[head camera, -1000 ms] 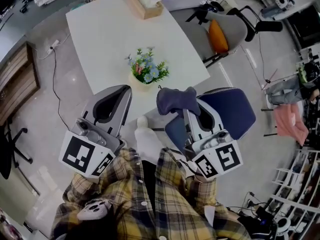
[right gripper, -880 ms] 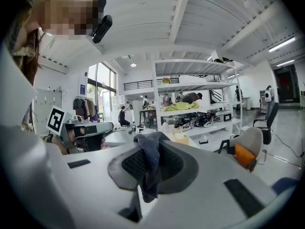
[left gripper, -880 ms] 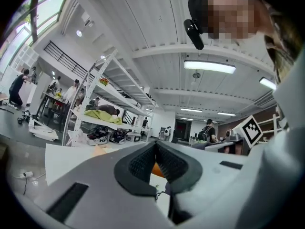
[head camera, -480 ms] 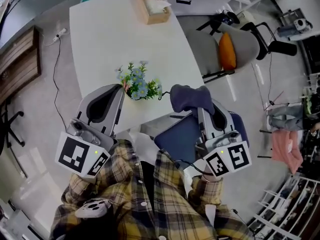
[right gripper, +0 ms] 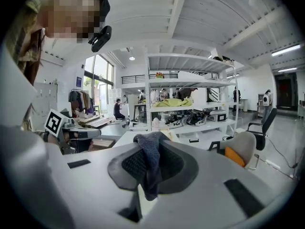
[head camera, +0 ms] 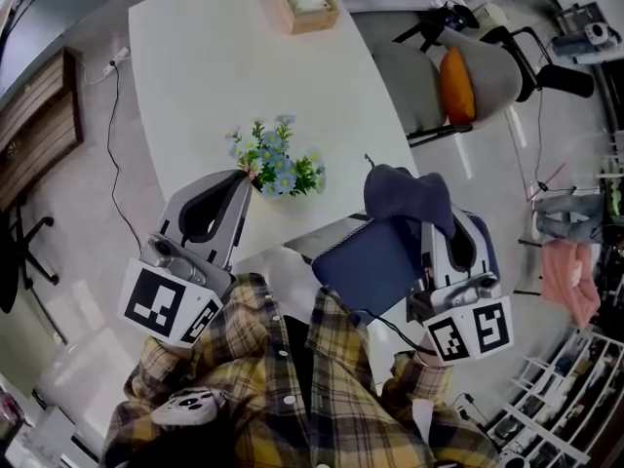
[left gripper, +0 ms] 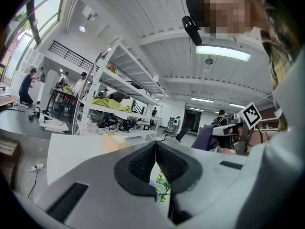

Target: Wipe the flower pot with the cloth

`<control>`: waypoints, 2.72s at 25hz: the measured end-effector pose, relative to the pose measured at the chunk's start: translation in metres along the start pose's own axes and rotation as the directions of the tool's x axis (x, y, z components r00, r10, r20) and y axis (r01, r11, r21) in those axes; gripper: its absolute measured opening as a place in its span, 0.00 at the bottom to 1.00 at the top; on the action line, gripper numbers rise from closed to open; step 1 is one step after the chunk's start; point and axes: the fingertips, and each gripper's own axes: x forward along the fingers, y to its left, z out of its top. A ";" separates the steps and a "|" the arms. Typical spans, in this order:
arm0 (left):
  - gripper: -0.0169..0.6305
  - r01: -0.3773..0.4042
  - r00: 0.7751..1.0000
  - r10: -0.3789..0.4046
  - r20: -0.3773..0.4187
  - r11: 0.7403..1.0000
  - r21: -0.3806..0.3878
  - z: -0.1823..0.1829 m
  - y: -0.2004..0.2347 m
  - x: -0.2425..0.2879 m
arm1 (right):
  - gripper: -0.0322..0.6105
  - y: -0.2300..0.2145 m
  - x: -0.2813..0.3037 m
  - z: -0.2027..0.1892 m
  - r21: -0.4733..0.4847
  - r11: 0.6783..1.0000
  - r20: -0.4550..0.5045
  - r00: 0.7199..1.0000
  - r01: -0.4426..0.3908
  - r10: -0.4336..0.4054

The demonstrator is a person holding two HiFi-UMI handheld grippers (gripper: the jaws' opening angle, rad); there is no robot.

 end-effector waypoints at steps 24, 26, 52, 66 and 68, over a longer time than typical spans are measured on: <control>0.05 0.077 0.963 -0.104 -0.249 0.990 -0.116 -0.179 0.045 0.020 | 0.07 0.078 0.125 -0.213 0.250 0.951 -0.299 0.920 -0.182 0.255; 0.16 0.085 0.960 -0.113 -0.255 0.990 -0.116 -0.182 0.043 0.022 | 0.07 0.078 0.129 -0.218 0.258 0.949 -0.302 0.917 -0.183 0.259; 0.76 0.159 0.943 -0.073 -0.326 0.956 0.248 -0.218 0.042 0.061 | 0.07 0.083 0.150 -0.236 0.311 0.911 -0.313 0.876 -0.270 0.367; 0.76 0.257 0.926 -0.159 -0.343 0.930 0.264 -0.218 0.045 0.058 | 0.07 0.087 0.170 -0.220 0.320 0.874 -0.295 0.839 -0.364 0.458; 0.76 0.272 0.922 -0.172 -0.348 0.925 0.265 -0.216 0.045 0.054 | 0.07 0.090 0.172 -0.217 0.312 0.866 -0.308 0.820 -0.392 0.482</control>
